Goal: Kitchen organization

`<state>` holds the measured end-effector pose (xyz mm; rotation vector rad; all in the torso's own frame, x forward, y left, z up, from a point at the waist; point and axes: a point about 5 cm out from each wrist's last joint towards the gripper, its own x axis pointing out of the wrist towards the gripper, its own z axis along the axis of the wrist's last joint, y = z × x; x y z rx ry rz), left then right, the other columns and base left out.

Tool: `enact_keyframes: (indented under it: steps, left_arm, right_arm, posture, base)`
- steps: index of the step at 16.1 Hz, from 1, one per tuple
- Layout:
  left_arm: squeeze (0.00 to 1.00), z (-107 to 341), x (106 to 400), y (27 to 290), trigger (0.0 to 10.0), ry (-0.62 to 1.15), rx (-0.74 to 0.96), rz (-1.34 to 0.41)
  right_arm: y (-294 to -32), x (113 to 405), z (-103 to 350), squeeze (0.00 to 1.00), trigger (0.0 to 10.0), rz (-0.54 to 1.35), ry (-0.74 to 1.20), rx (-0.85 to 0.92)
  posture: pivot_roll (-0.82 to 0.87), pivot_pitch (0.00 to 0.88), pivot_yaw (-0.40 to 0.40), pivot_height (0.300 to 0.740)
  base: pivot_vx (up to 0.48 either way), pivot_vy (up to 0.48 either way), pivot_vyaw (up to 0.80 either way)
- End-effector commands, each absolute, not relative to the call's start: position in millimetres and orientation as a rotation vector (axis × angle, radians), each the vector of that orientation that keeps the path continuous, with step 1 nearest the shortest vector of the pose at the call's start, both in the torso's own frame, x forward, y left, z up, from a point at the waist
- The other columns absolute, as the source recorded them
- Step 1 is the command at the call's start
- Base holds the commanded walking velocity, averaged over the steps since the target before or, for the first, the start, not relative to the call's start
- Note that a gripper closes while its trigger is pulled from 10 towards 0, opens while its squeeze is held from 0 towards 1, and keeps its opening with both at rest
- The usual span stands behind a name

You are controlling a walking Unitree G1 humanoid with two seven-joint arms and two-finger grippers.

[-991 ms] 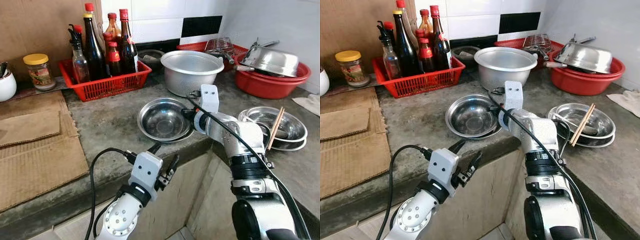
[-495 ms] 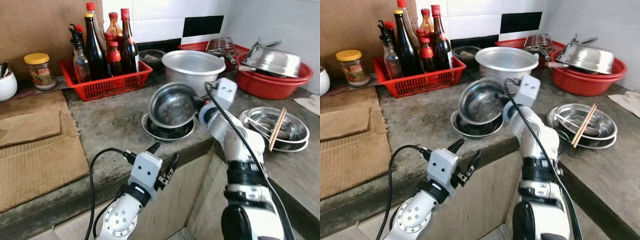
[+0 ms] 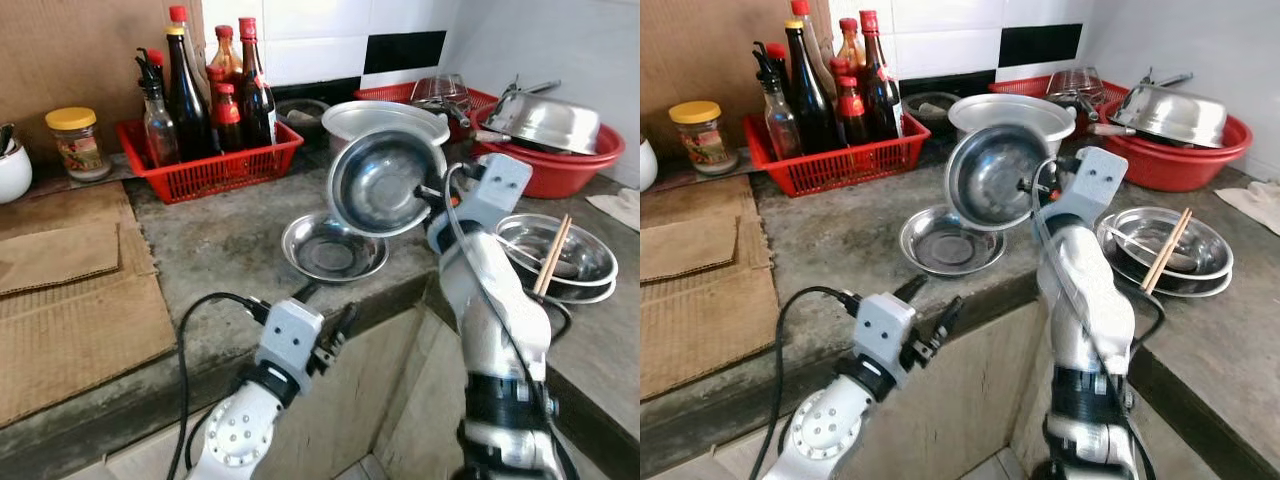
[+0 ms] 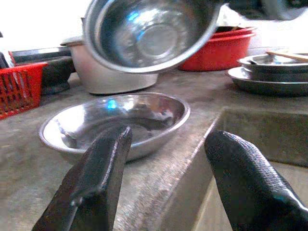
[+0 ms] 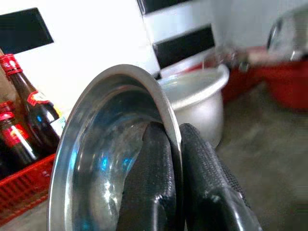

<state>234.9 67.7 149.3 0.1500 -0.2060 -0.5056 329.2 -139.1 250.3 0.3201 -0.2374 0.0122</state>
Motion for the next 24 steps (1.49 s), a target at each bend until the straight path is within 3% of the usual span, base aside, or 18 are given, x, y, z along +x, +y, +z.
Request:
enact_keyframes:
  steps: [1,4,9,19,24]
  left_arm:
    - [0.00,152,236,67,10.0,-0.221,0.145,-0.497]
    - [0.00,158,238,70,10.0,-0.242,0.146,-0.459]
    - [0.00,161,241,71,10.0,-0.257,0.136,-0.451]
    - [0.00,161,240,72,10.0,-0.257,0.130,-0.457]
    - [0.00,161,240,72,10.0,-0.252,0.131,-0.461]
  right_arm:
    - [-137,320,269,0.00,0.0,0.024,-0.350,0.251]
    - [-136,301,265,0.00,0.0,-0.006,-0.431,0.047]
    - [-134,283,260,0.00,0.0,-0.057,-0.486,-0.070]
    - [-132,282,268,0.00,0.0,-0.075,-0.521,-0.037]
    - [-131,274,248,0.00,0.0,-0.052,-0.449,-0.060]
  posture:
    - [0.03,0.000,-0.066,0.740]
    - [0.02,0.000,-0.063,0.740]
    - [0.02,0.000,-0.052,0.740]
    - [0.02,0.000,-0.048,0.740]
    - [0.02,0.000,-0.046,0.740]
  base:
    - [0.000,0.000,0.00]
    - [0.000,0.000,0.00]
    - [0.000,0.000,0.00]
    - [-0.276,0.000,0.00]
    - [-0.293,0.000,0.00]
